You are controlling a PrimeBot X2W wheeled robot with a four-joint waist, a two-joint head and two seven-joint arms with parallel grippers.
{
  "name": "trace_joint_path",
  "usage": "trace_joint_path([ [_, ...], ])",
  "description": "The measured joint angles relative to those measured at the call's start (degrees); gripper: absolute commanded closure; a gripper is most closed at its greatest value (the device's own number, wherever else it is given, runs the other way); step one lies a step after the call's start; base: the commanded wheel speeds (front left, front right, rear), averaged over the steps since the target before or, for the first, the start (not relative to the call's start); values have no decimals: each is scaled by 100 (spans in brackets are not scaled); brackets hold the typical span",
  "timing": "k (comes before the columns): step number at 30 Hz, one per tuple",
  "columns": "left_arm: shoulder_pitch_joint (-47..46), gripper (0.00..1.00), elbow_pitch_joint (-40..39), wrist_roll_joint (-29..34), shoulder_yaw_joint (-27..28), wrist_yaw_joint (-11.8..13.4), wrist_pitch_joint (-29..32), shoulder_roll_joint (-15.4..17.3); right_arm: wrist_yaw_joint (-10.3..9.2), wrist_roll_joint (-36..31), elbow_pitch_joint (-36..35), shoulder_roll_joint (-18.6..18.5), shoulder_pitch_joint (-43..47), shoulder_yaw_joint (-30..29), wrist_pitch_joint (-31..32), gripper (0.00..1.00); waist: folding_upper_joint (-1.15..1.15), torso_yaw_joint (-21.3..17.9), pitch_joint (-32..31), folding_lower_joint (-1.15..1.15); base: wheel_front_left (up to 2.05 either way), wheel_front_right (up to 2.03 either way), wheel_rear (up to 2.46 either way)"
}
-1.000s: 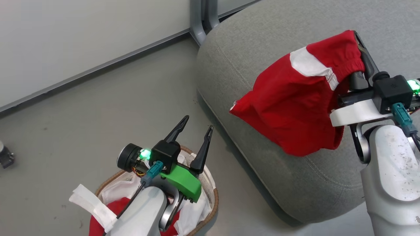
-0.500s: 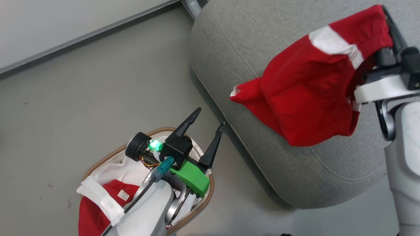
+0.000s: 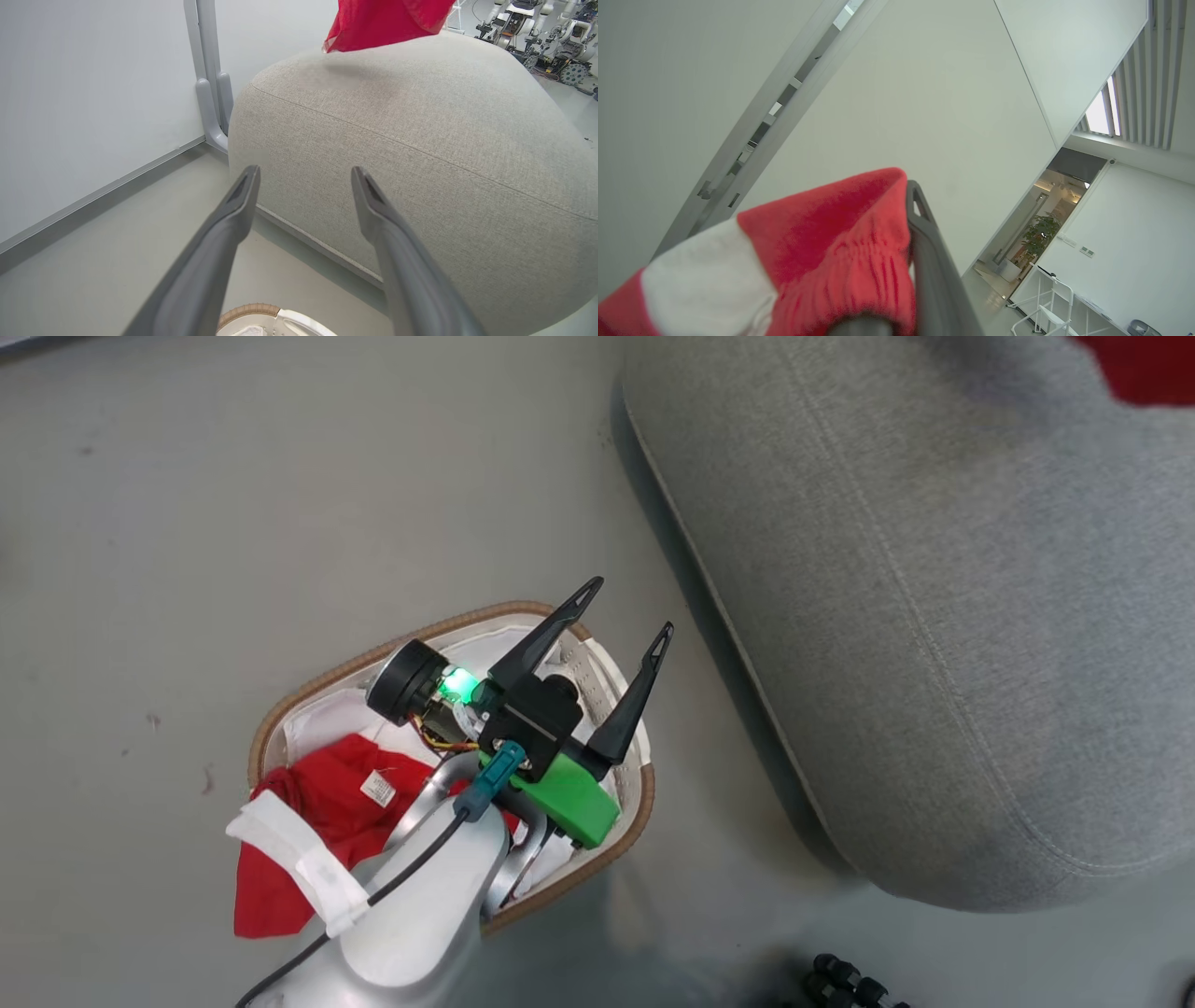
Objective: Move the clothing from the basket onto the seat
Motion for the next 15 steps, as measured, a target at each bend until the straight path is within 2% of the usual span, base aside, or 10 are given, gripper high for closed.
trace_joint_path([
  [4,-64,0,-116,74,-24,11,15,22,-1,23,197,-427,-567,-253,152,100,0,197,337,0,0,0,0],
  [7,-85,0,-174,107,-29,41,43,88,-1,25,469,-556,-690,-299,180,100,0,319,583,0,0,0,0],
  [12,-127,0,-316,126,-8,121,51,154,-1,81,1032,-382,-649,-442,123,100,0,505,934,0,0,0,0],
  [15,-127,0,-386,126,5,167,66,213,-1,13,1396,-146,-427,-463,45,100,0,607,1122,0,0,0,0],
])
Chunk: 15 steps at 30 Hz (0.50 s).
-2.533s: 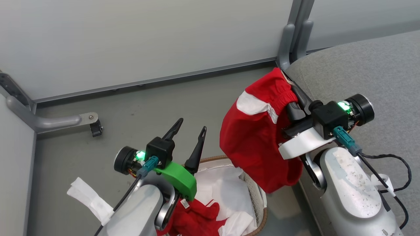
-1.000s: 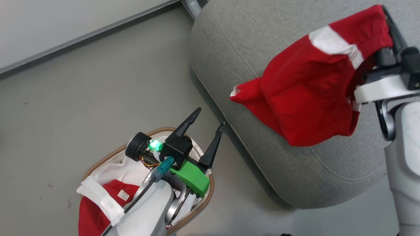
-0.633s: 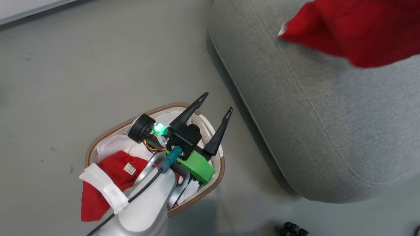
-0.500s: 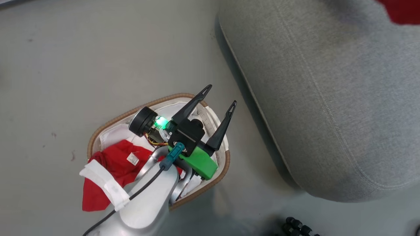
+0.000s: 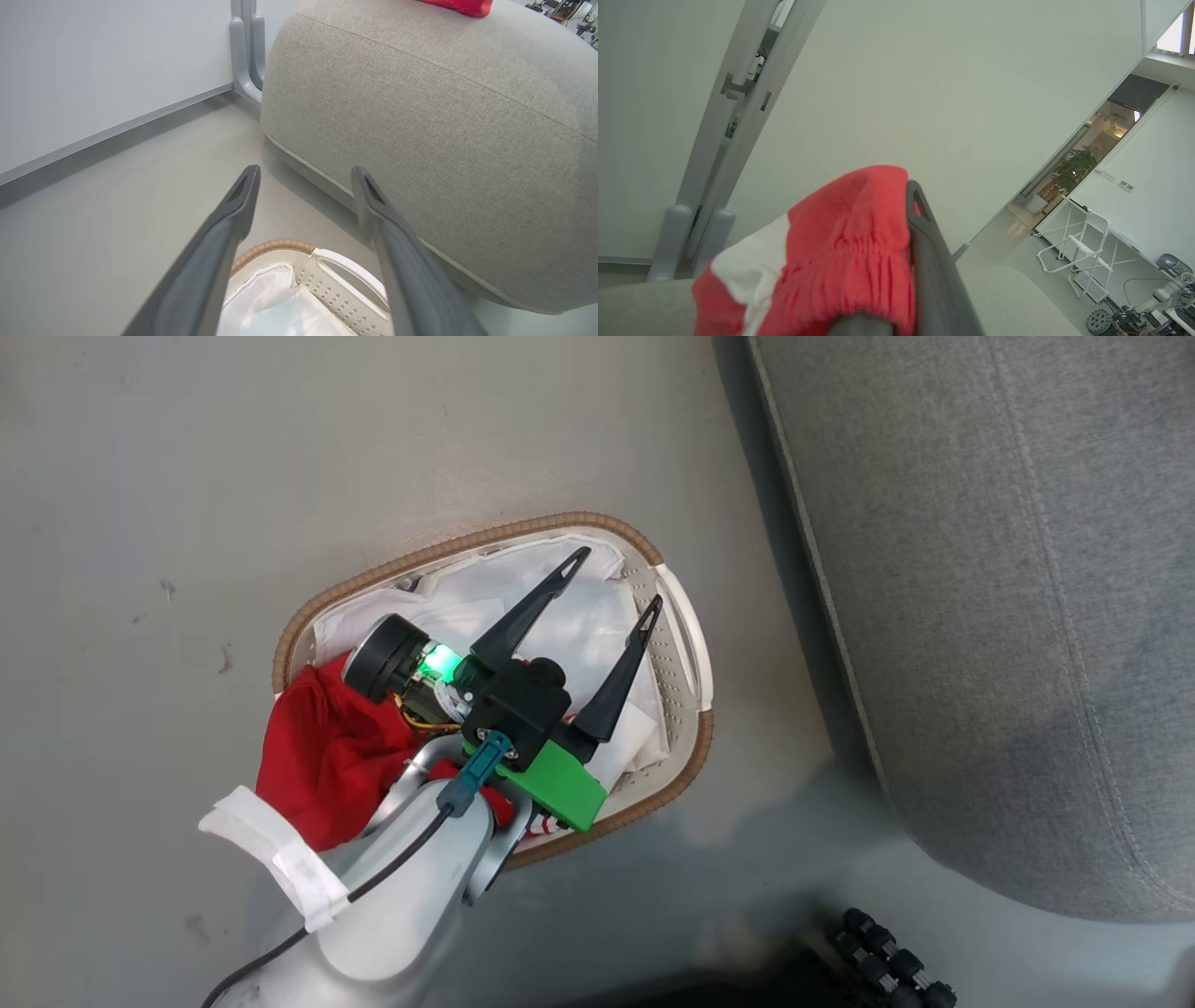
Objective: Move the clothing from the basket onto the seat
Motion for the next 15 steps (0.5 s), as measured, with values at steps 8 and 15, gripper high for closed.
trace_joint_path([
  [8,0,0,-115,-14,14,64,55,127,0,-185,623,503,447,-168,-80,100,0,111,257,0,0,0,0],
  [15,9,0,-165,-57,41,143,85,186,0,-265,463,723,1033,-15,-82,71,0,30,168,0,0,0,0],
])
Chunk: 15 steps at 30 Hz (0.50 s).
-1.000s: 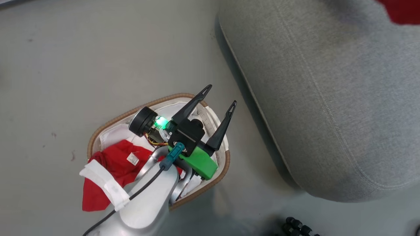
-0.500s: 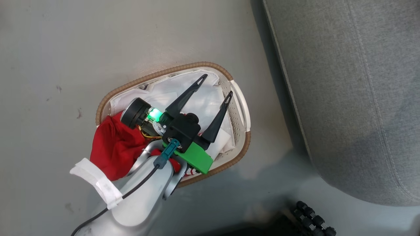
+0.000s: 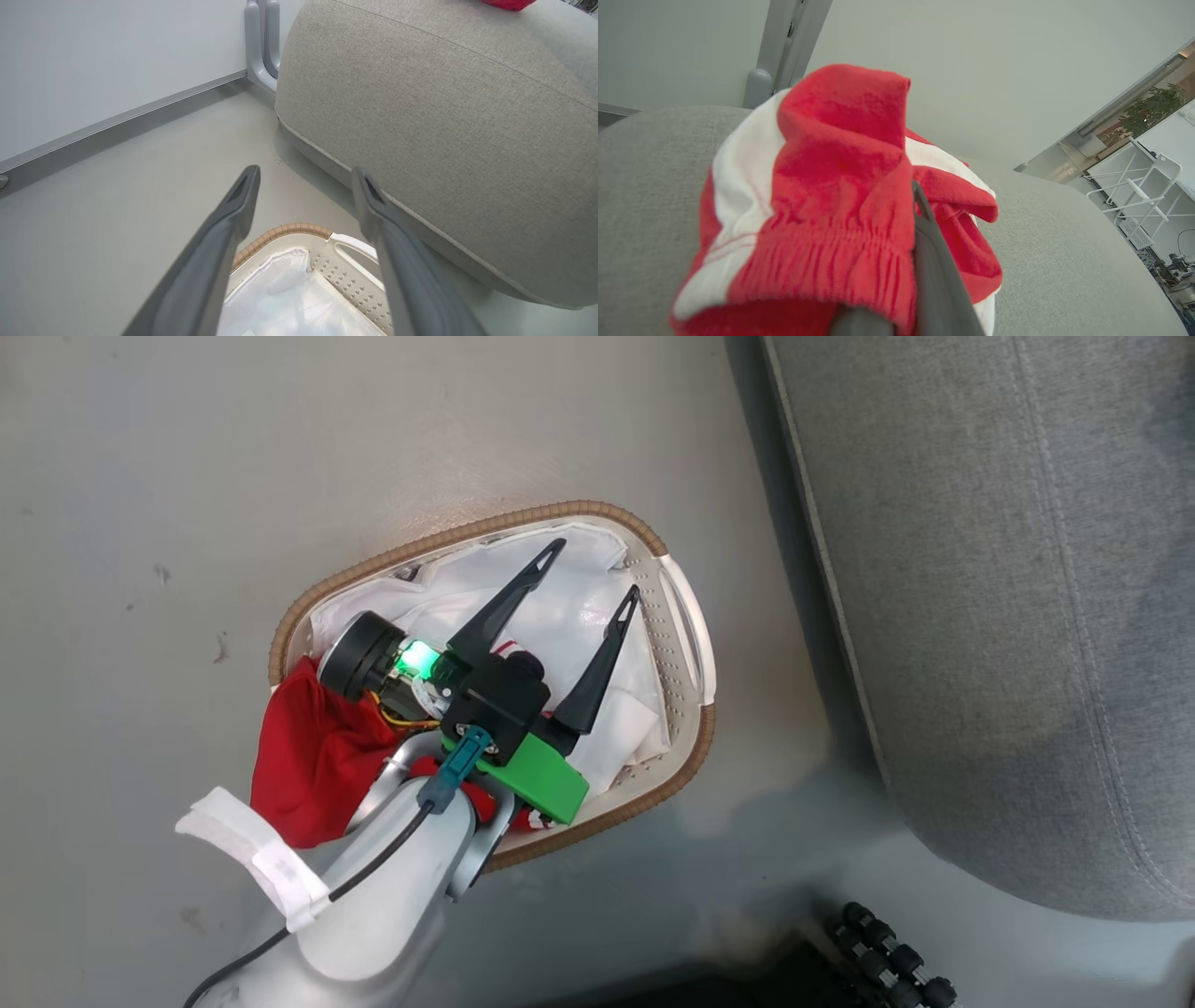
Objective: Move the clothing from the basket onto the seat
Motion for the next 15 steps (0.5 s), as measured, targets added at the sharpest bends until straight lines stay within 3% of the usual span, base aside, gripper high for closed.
trace_joint_path([
  [1,2,0,-4,-20,1,1,0,4,0,-30,-25,8,94,14,-1,53,0,-13,-23,0,0,0,0],
  [2,4,0,-7,-38,5,2,0,8,0,-35,-46,27,187,37,-1,13,0,-26,-46,0,0,0,0],
  [3,8,0,-5,-52,11,4,-1,13,0,-43,-57,46,264,60,-1,0,0,-37,-67,0,0,0,0],
  [15,151,0,81,-282,214,110,-119,20,1,99,-433,326,1285,547,-9,0,0,-184,-583,0,0,0,0],
])
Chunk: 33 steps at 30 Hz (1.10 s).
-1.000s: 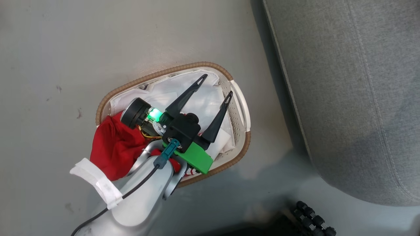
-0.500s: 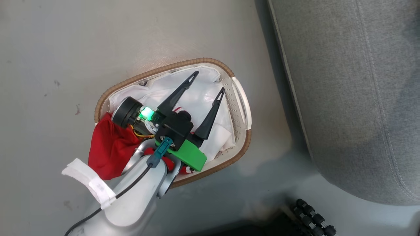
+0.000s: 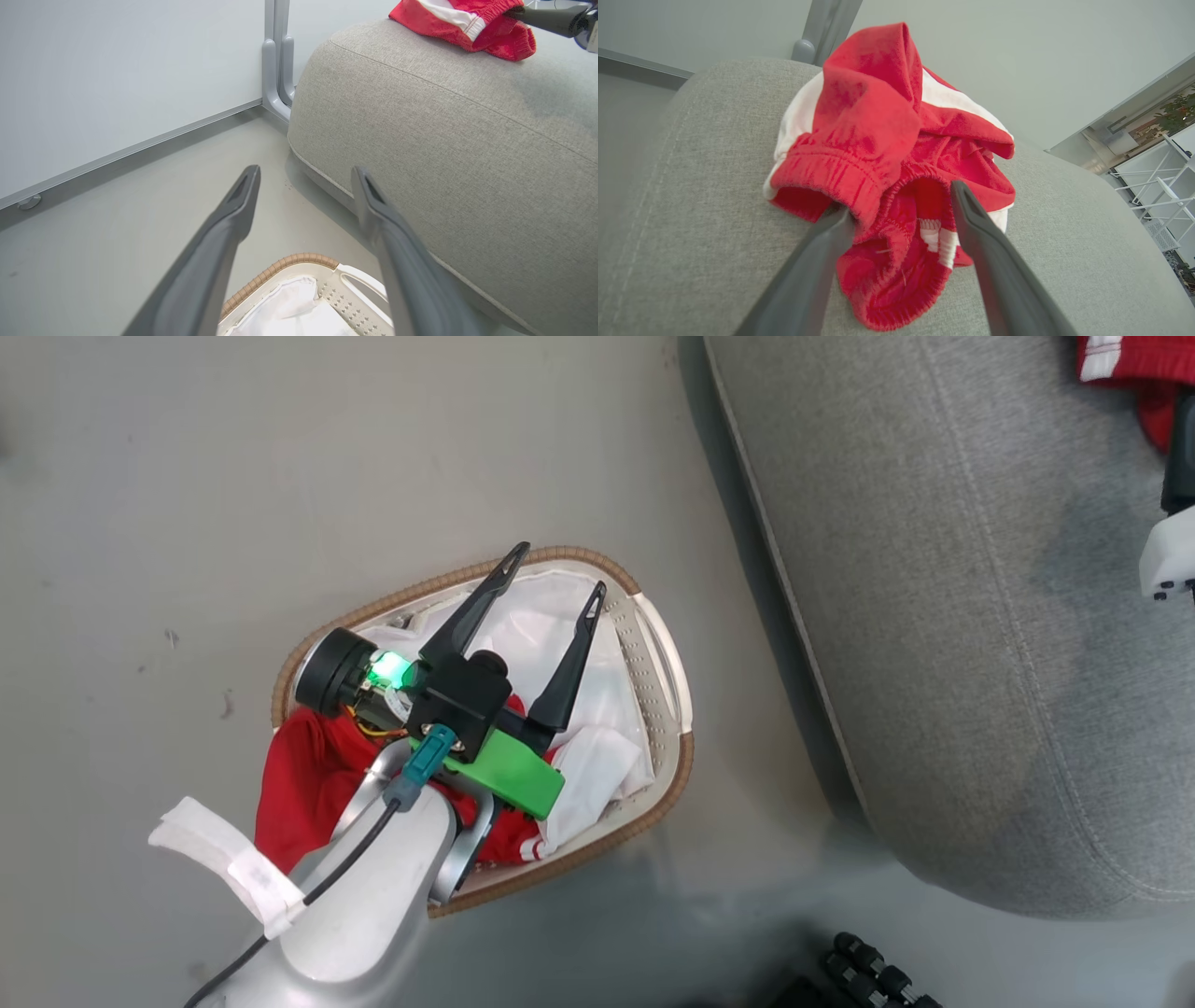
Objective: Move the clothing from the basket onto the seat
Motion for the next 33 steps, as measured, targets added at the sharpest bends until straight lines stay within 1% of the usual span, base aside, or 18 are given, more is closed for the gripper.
trace_joint_path([
  [4,63,0,89,-107,126,30,-24,-49,-1,144,-73,-135,123,203,0,0,0,-10,-293,-1,0,0,0],
  [8,215,0,145,-252,301,52,-42,-130,-1,328,-103,-179,229,466,0,0,0,11,-622,-1,0,0,0],
  [11,359,0,74,-318,542,92,-48,-212,-1,455,-158,-313,266,644,0,0,0,51,-924,-1,0,0,0],
  [16,666,0,4,-358,944,122,-49,-266,-1,656,-207,-294,275,927,-1,0,0,149,-1390,-1,0,0,0],
  [20,909,0,-14,-363,1283,140,-49,-316,-1,817,-227,-119,290,1166,-1,0,0,262,-1751,-1,0,0,0],
  [26,1380,0,2,-327,1762,136,-51,-382,-1,1129,-138,127,571,1601,-1,0,0,470,-2196,-1,0,0,0],
  [29,1633,0,-10,-313,2073,135,-51,-404,-1,1214,-257,420,665,1688,-1,0,0,574,-2372,-1,0,0,0],
  [33,1992,0,-48,-309,2420,37,-51,-472,-1,1329,-428,840,1113,1840,-1,0,0,694,-2563,-1,0,0,0],
])
